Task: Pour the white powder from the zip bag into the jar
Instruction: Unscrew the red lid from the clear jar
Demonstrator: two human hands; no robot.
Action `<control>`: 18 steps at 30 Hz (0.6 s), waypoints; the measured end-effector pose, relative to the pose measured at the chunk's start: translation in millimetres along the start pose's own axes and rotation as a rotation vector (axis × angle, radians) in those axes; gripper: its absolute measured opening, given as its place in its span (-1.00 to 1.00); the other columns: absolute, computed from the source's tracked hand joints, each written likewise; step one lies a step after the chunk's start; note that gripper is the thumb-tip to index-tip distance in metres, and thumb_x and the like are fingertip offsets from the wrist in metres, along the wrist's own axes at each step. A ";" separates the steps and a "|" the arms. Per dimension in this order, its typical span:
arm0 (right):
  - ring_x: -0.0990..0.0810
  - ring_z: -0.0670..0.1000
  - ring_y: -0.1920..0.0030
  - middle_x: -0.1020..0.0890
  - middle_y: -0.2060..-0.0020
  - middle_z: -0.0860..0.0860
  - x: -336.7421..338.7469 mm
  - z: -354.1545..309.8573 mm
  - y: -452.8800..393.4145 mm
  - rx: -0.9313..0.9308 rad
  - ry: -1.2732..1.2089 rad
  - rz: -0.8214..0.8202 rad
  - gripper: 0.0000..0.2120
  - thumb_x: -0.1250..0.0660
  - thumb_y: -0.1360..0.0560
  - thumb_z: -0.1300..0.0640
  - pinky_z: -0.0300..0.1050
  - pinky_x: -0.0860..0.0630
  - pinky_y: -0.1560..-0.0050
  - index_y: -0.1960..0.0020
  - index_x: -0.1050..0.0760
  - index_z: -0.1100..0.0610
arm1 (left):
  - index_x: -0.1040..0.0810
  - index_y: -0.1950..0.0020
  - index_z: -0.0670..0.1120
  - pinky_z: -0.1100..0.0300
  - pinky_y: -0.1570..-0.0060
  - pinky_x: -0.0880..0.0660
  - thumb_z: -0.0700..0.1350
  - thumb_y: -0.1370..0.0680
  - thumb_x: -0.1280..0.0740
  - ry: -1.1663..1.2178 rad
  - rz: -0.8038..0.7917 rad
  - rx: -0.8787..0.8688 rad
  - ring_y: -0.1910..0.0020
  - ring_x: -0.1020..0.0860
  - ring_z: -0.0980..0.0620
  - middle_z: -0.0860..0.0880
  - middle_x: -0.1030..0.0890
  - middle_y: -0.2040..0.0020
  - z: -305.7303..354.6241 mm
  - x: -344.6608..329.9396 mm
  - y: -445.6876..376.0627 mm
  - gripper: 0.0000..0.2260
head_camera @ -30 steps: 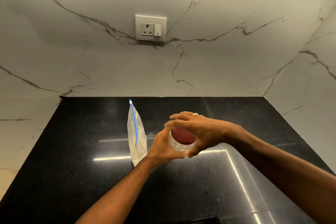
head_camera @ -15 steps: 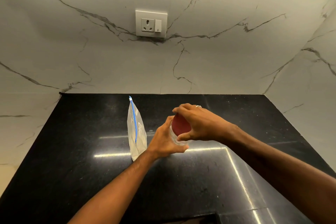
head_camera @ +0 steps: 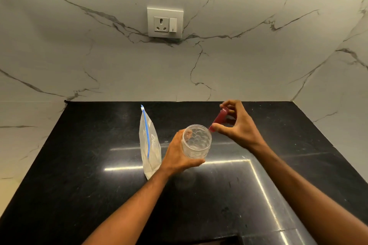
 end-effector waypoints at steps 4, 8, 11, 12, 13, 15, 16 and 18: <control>-0.54 0.01 -0.23 -0.50 -0.24 0.02 -18.4 56.3 26.7 -0.126 -0.183 0.193 -0.27 -0.59 -0.28 -0.03 -0.03 -0.57 -0.23 -0.36 -0.35 -0.01 | -0.35 -0.37 0.18 0.26 -0.27 -0.46 0.07 -0.20 -0.66 -0.018 0.072 0.043 -0.28 -0.49 0.19 0.18 -0.52 -0.26 -11.7 1.9 1.8 -0.18; -0.57 -0.06 -0.20 -0.54 -0.22 -0.03 -53.3 101.1 56.8 -0.229 -0.230 0.276 -0.33 -0.65 -0.25 0.08 -0.01 -0.57 -0.23 -0.26 -0.42 0.03 | -0.37 -0.36 0.14 0.24 -0.25 -0.50 0.01 -0.19 -0.67 -0.021 0.056 0.091 -0.24 -0.52 0.24 0.19 -0.56 -0.23 -25.0 -2.7 7.8 -0.19; -0.60 -0.01 -0.17 -0.56 -0.22 -0.04 -72.8 124.0 70.2 -0.270 -0.151 0.333 -0.46 -0.65 -0.20 0.04 -0.11 -0.56 -0.18 -0.05 -0.44 0.02 | -0.37 -0.34 0.16 0.28 -0.25 -0.48 -0.03 -0.18 -0.66 -0.034 0.055 0.128 -0.23 -0.50 0.31 0.20 -0.55 -0.23 -35.5 -5.6 12.2 -0.19; -0.60 0.01 -0.14 -0.56 -0.21 -0.04 -76.7 128.4 73.0 -0.282 -0.106 0.341 -0.50 -0.65 -0.20 0.06 -0.21 -0.55 -0.13 0.00 -0.43 0.02 | -0.36 -0.33 0.18 0.27 -0.25 -0.48 -0.03 -0.17 -0.66 -0.044 0.057 0.141 -0.23 -0.49 0.32 0.21 -0.54 -0.23 -39.1 -6.5 13.4 -0.19; -0.59 0.02 -0.13 -0.55 -0.19 -0.04 -80.0 132.5 76.0 -0.290 -0.070 0.340 -0.51 -0.65 -0.20 0.07 -0.28 -0.52 -0.08 0.05 -0.42 0.03 | -0.36 -0.34 0.19 0.24 -0.26 -0.48 0.00 -0.16 -0.66 -0.053 0.060 0.155 -0.24 -0.49 0.30 0.21 -0.54 -0.23 -43.0 -7.5 14.4 -0.18; -0.55 -0.01 -0.15 -0.52 -0.20 -0.04 -85.2 137.2 81.5 -0.285 -0.006 0.327 -0.53 -0.64 -0.20 0.06 -0.28 -0.48 -0.06 0.10 -0.40 0.05 | -0.35 -0.36 0.17 0.17 -0.28 -0.48 0.05 -0.15 -0.66 -0.065 0.069 0.177 -0.26 -0.50 0.24 0.19 -0.53 -0.25 -50.6 -10.0 16.1 -0.16; -0.53 -0.03 -0.16 -0.51 -0.21 -0.02 -87.2 139.3 83.5 -0.281 0.017 0.318 -0.53 -0.65 -0.20 0.06 -0.30 -0.45 -0.06 0.12 -0.39 0.05 | -0.35 -0.37 0.17 0.16 -0.29 -0.48 0.06 -0.15 -0.66 -0.068 0.073 0.187 -0.27 -0.50 0.23 0.19 -0.52 -0.26 -53.5 -11.5 16.4 -0.15; -0.50 -0.03 -0.18 -0.51 -0.21 0.02 -90.7 143.3 85.6 -0.272 0.048 0.303 -0.54 -0.65 -0.20 0.09 -0.41 -0.35 -0.06 0.15 -0.38 0.06 | -0.33 -0.39 0.17 0.19 -0.30 -0.47 0.07 -0.17 -0.66 -0.071 0.075 0.200 -0.29 -0.49 0.24 0.20 -0.52 -0.29 -56.2 -13.9 16.2 -0.13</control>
Point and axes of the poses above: each hand's wrist, its own y-axis away from the middle knuckle, its own x-axis out of the back of the hand, z = x × y, the point moved 6 cm from there along -y, towards the middle knuckle
